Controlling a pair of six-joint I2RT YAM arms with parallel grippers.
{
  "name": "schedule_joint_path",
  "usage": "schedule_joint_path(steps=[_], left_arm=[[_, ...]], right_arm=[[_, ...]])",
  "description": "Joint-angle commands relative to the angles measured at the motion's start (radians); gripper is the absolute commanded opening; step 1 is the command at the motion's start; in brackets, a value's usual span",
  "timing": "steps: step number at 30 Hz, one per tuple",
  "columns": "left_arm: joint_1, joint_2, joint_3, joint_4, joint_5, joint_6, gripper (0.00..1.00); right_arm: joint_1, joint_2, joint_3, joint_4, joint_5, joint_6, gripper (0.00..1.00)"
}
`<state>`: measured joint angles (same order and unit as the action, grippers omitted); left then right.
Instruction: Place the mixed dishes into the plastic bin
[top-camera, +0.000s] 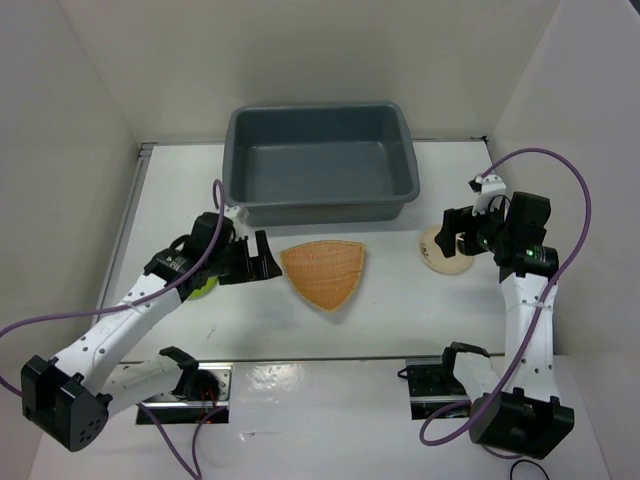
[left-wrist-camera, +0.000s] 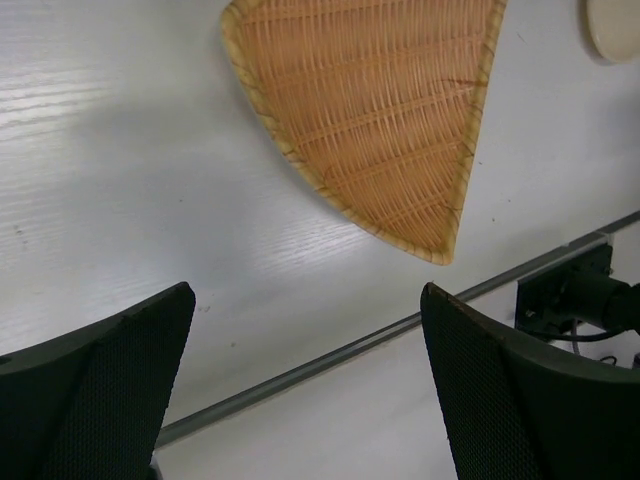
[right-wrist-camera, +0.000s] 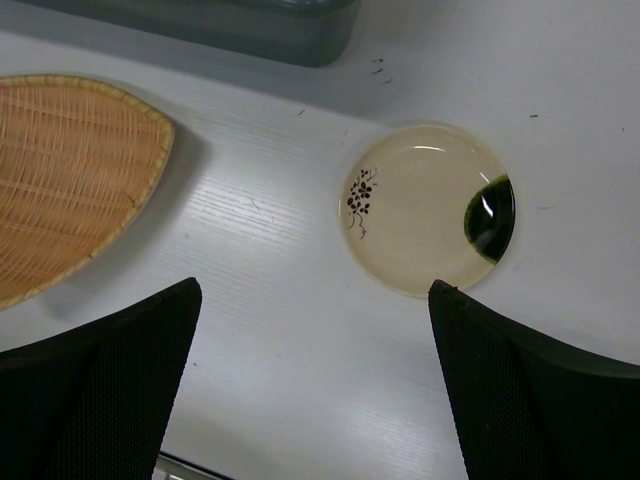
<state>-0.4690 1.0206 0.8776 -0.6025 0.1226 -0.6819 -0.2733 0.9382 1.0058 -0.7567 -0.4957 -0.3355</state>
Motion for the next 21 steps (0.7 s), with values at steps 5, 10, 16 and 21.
schedule_joint_path(steps=[5, 10, 16, 21], left_arm=[[0.009, -0.050, -0.141, 0.289, 0.247, -0.082, 1.00], [0.009, -0.050, -0.329, 0.488, 0.279, -0.205, 1.00], [0.009, 0.010, -0.449, 0.687, 0.299, -0.314, 1.00], [0.009, 0.142, -0.486, 0.818, 0.290, -0.347, 1.00]], right_arm=[[-0.006, -0.052, 0.011, -0.006, -0.044, -0.027, 0.98], [-0.006, -0.042, 0.011, -0.006, -0.044, -0.027, 0.98], [-0.006, -0.062, 0.011, -0.006, -0.044, -0.027, 0.98], [-0.006, -0.093, 0.011, -0.006, -0.044, -0.017, 0.98]])
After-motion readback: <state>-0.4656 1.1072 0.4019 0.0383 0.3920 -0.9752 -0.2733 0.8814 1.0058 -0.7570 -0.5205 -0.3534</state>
